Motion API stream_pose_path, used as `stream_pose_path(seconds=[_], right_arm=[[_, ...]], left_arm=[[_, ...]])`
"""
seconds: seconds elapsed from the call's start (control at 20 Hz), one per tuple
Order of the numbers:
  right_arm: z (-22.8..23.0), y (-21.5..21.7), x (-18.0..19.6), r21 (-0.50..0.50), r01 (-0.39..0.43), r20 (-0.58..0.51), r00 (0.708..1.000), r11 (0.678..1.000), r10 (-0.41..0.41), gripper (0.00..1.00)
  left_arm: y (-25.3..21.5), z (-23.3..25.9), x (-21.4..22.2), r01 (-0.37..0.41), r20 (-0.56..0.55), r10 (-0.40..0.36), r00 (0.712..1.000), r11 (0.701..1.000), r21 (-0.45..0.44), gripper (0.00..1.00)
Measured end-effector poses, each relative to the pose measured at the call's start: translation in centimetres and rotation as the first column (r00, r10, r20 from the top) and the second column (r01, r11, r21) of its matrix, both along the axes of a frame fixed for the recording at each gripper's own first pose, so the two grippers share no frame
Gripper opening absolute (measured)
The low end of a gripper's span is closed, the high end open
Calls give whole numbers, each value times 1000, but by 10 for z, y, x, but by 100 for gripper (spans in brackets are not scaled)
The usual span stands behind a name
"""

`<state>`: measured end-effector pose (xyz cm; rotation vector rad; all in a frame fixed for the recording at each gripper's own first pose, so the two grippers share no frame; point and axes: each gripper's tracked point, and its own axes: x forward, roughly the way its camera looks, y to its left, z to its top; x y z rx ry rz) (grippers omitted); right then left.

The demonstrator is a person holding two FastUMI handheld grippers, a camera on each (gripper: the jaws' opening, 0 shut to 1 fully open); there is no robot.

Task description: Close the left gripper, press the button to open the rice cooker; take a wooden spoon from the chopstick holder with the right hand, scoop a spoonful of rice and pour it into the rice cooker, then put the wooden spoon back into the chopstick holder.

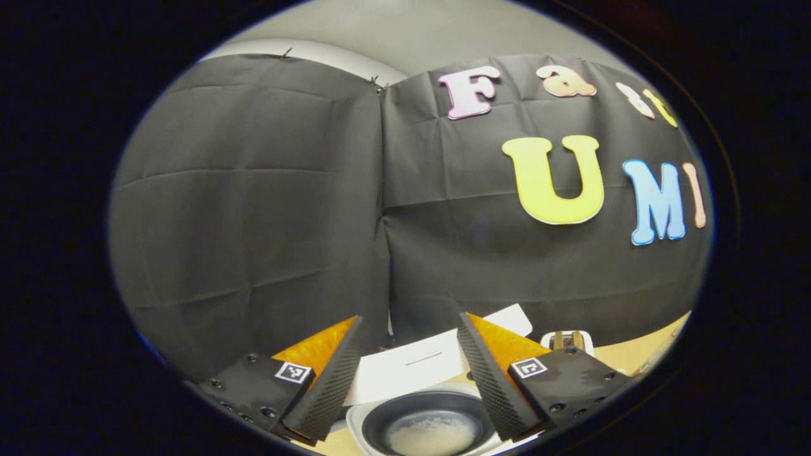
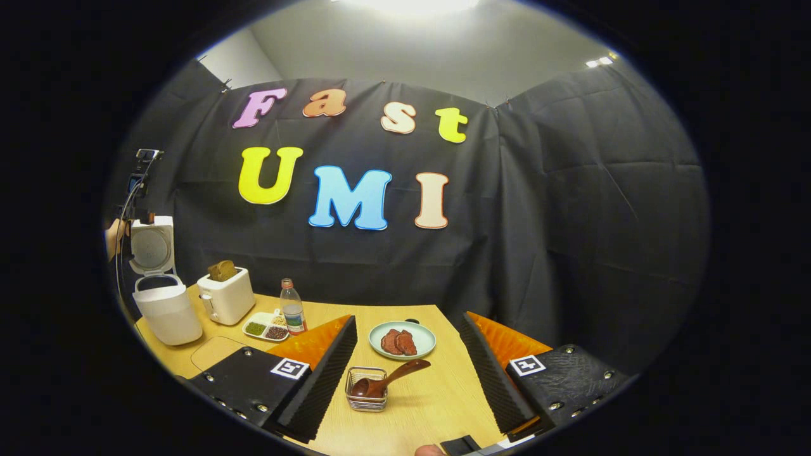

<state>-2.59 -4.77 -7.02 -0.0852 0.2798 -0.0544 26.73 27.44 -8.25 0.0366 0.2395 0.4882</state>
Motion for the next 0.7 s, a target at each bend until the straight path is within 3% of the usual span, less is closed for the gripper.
stream_pose_path(seconds=[0.7], right_arm=[[-6, -15, 10, 56, -46, -7, 999, 997, 46, 96]], left_arm=[[-68, -56, -53, 28, -74, -32, 997, 998, -54, 99]])
